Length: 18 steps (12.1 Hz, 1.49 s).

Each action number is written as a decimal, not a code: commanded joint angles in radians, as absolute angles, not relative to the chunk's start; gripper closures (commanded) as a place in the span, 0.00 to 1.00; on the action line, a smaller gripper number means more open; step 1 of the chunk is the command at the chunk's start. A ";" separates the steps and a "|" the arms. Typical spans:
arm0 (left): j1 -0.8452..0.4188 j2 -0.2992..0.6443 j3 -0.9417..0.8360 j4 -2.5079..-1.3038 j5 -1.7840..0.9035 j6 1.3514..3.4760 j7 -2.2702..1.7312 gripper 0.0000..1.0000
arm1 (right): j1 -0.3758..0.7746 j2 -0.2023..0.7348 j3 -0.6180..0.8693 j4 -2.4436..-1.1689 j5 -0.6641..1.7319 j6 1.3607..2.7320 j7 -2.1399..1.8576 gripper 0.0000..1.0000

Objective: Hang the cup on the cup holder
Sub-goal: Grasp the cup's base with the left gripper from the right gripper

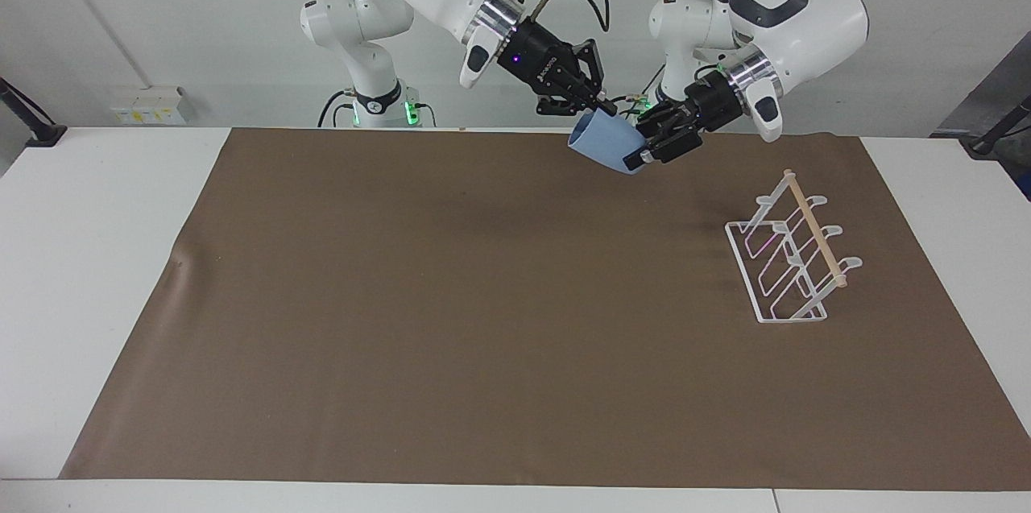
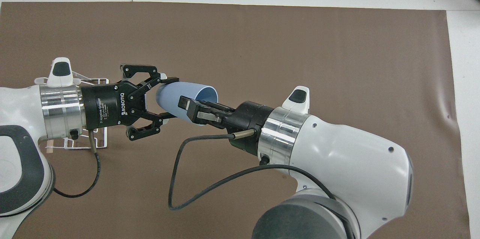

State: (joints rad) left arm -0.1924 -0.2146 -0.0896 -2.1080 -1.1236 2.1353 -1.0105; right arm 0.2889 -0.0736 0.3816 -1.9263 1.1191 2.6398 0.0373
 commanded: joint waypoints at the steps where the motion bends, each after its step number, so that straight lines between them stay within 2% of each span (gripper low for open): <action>1: -0.212 -0.221 -0.080 -2.120 -1.146 2.143 -1.002 1.00 | 0.290 -0.087 0.388 -1.939 1.147 2.645 0.037 1.00; 3: -0.210 -0.221 -0.078 -2.118 -1.146 2.140 -1.005 1.00 | 0.290 -0.087 0.388 -1.937 1.147 2.643 0.043 1.00; 4: -0.210 -0.221 -0.078 -2.118 -1.146 2.140 -1.005 1.00 | 0.290 -0.087 0.390 -1.939 1.147 2.640 0.072 0.67; 5: -0.209 -0.221 -0.078 -2.118 -1.144 2.138 -1.006 1.00 | 0.290 -0.087 0.388 -1.939 1.147 2.640 0.110 0.06; 6: -0.207 -0.221 -0.077 -2.118 -1.144 2.137 -1.008 1.00 | 0.290 -0.089 0.390 -1.937 1.146 2.641 0.117 0.00; 11: -0.166 -0.221 -0.075 -2.108 -1.089 2.117 -1.008 1.00 | 0.290 -0.089 0.390 -1.937 1.144 2.642 0.117 0.00; 15: -0.158 -0.230 -0.075 -2.085 -0.817 2.071 -0.994 1.00 | 0.290 -0.087 0.390 -1.937 1.129 2.642 0.101 0.00; 18: -0.166 -0.224 -0.077 -2.011 -0.538 2.059 -1.008 1.00 | 0.275 -0.083 0.388 -1.937 1.004 2.600 0.025 0.00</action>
State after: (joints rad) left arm -0.1666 -0.2226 -0.0764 -2.0580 -0.6560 2.0892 -0.9969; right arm 0.2935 -0.0736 0.3838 -1.9265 1.0712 2.6317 0.0625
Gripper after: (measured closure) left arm 0.278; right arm 0.000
